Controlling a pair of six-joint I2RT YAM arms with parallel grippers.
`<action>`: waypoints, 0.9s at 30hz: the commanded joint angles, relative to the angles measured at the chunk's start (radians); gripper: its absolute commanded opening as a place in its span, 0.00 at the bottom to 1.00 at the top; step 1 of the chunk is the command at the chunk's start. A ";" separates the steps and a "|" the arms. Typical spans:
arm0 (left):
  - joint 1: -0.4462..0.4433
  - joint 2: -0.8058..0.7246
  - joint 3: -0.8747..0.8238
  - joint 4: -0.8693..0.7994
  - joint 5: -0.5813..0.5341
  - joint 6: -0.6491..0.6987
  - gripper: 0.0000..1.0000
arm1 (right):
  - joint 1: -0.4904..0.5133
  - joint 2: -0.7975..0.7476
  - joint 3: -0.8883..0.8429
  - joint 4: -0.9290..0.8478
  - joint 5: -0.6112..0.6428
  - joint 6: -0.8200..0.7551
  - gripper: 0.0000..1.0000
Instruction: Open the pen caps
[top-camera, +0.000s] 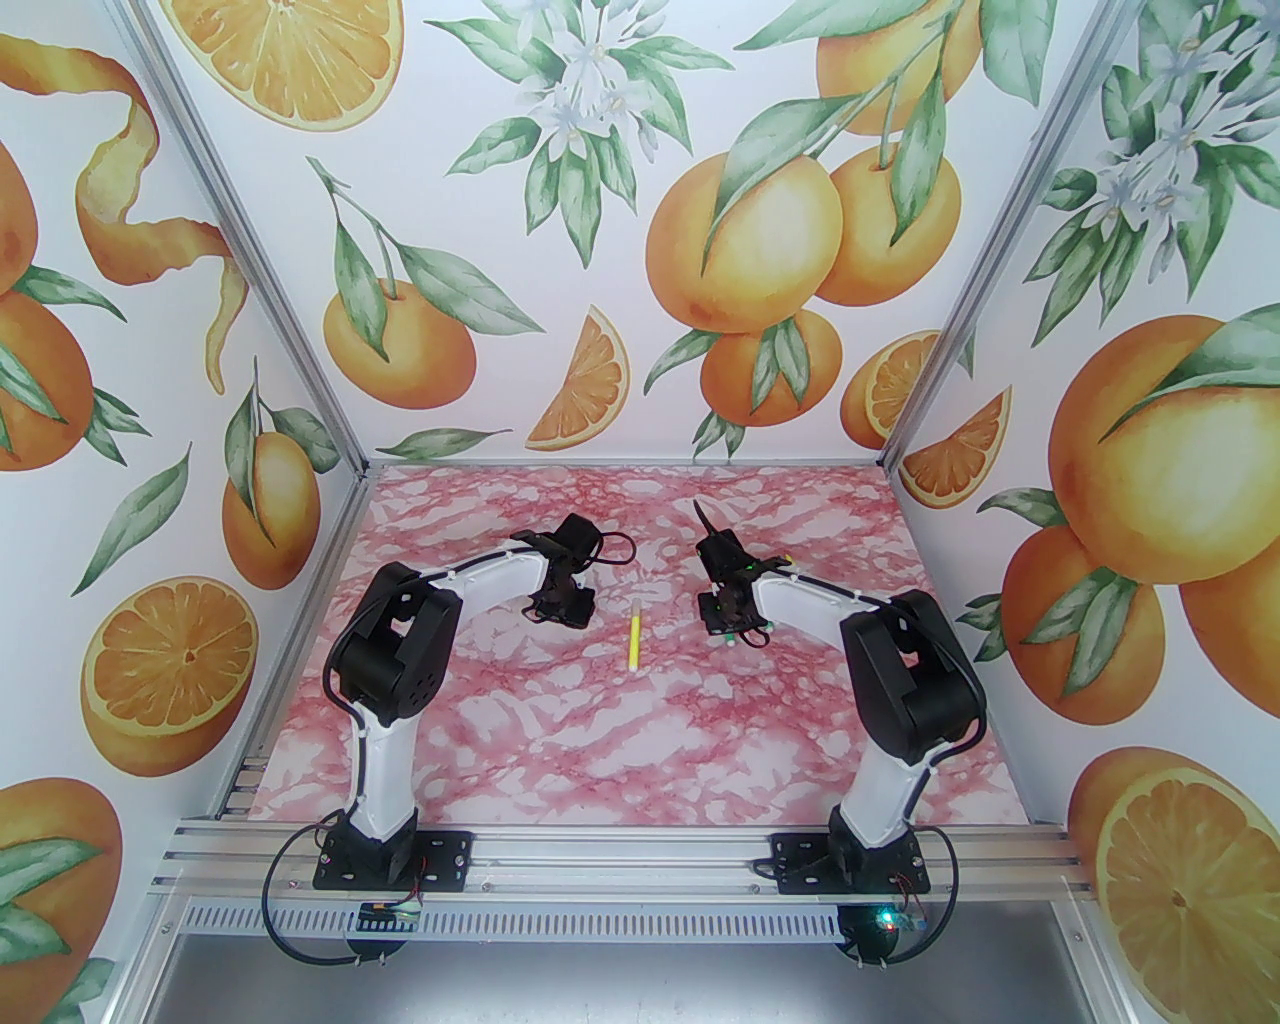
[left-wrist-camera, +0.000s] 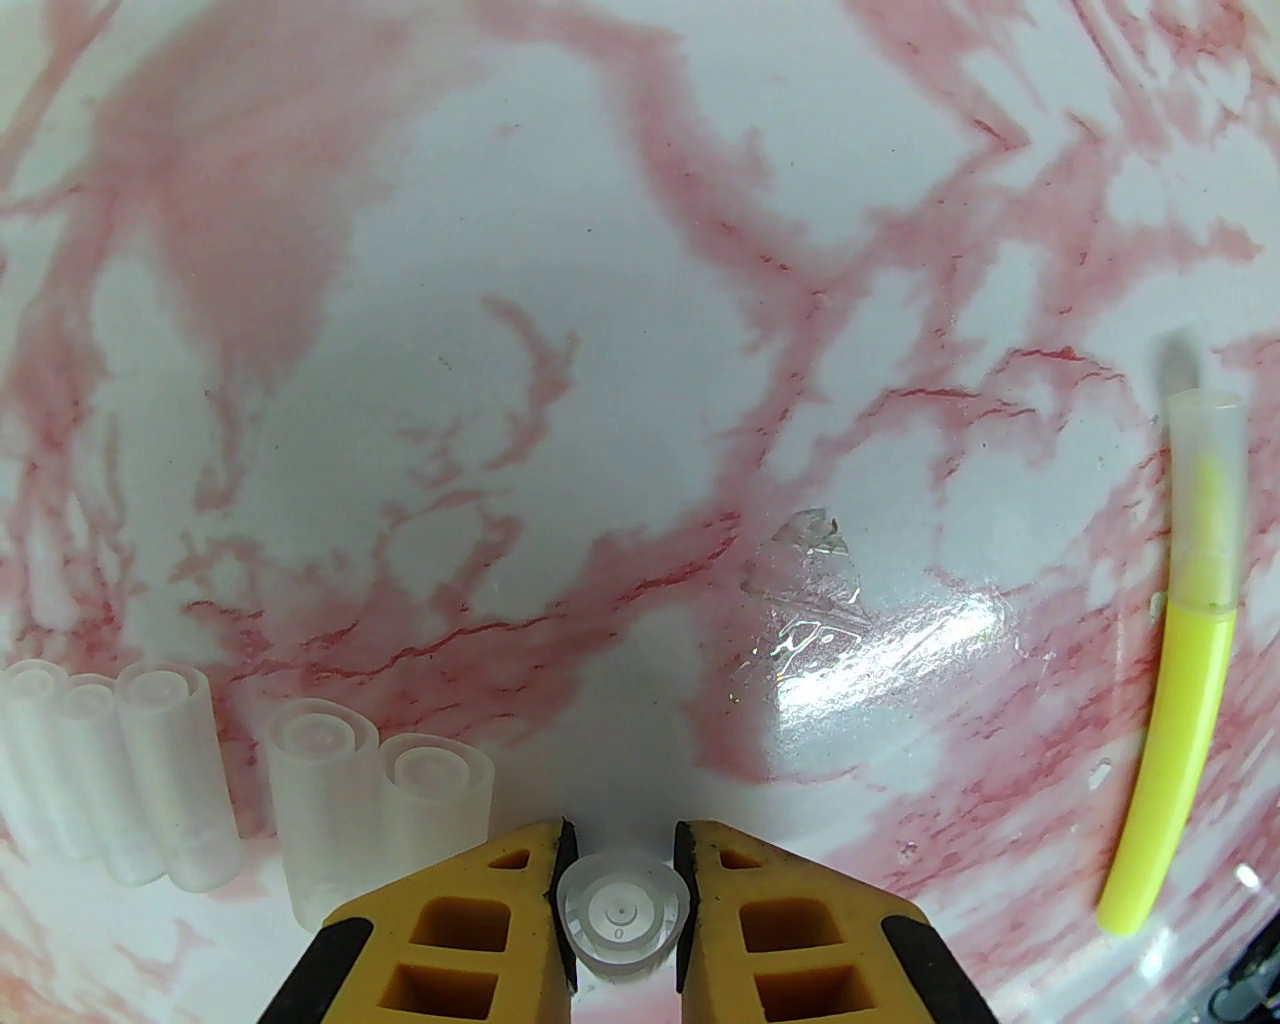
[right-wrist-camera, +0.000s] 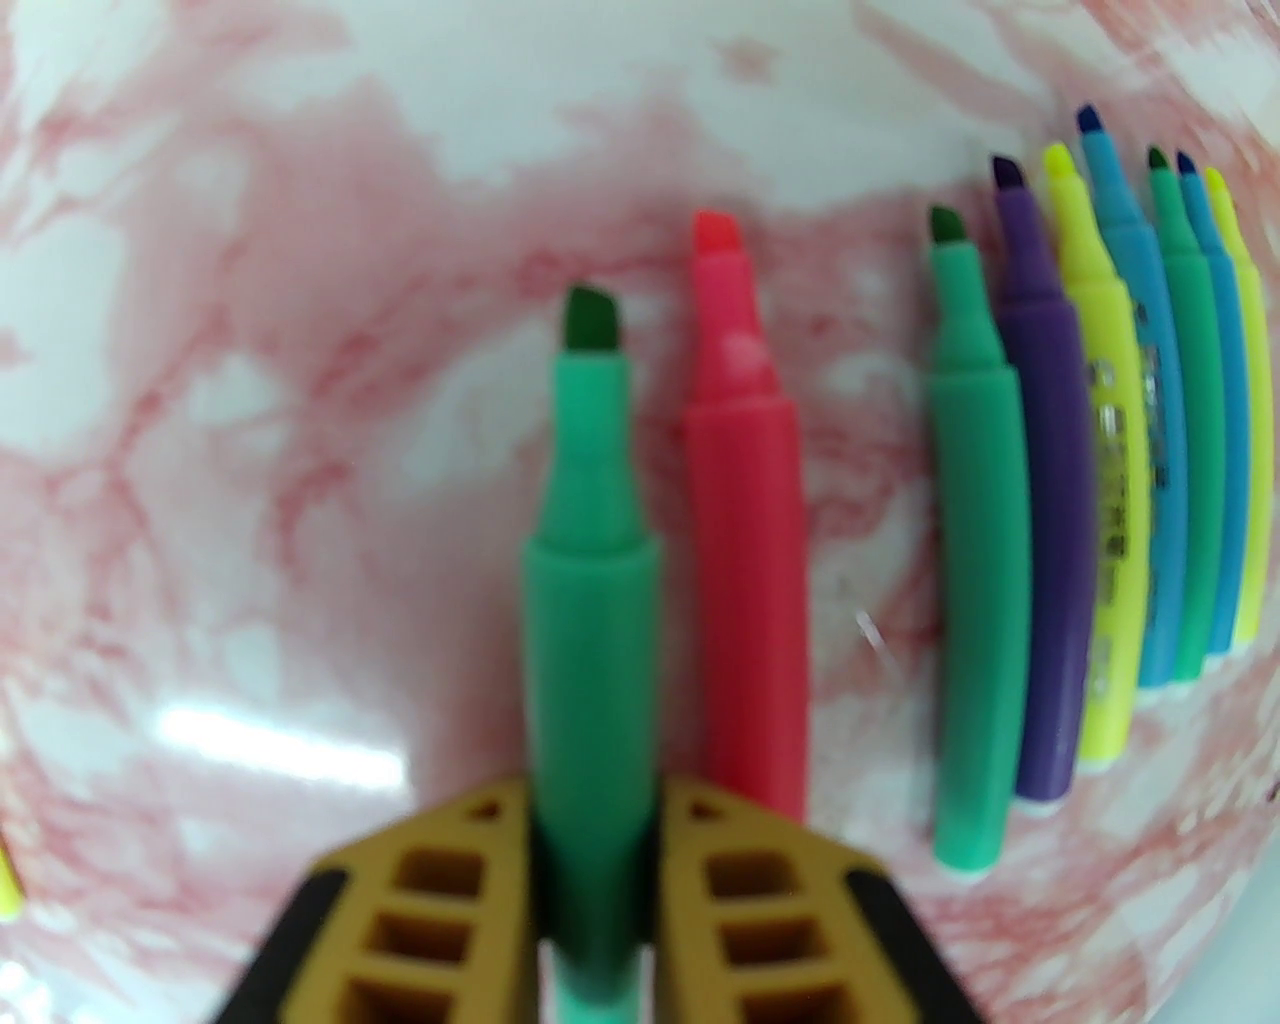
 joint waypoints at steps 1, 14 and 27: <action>0.009 -0.021 -0.017 0.021 -0.004 -0.017 0.23 | -0.008 0.011 0.023 -0.018 0.025 -0.013 0.21; 0.008 -0.050 -0.015 0.028 0.024 -0.018 0.30 | -0.008 0.013 0.028 -0.024 0.025 -0.021 0.24; 0.009 -0.160 -0.027 0.038 0.063 -0.018 0.38 | -0.008 -0.034 0.010 -0.019 0.021 -0.029 0.30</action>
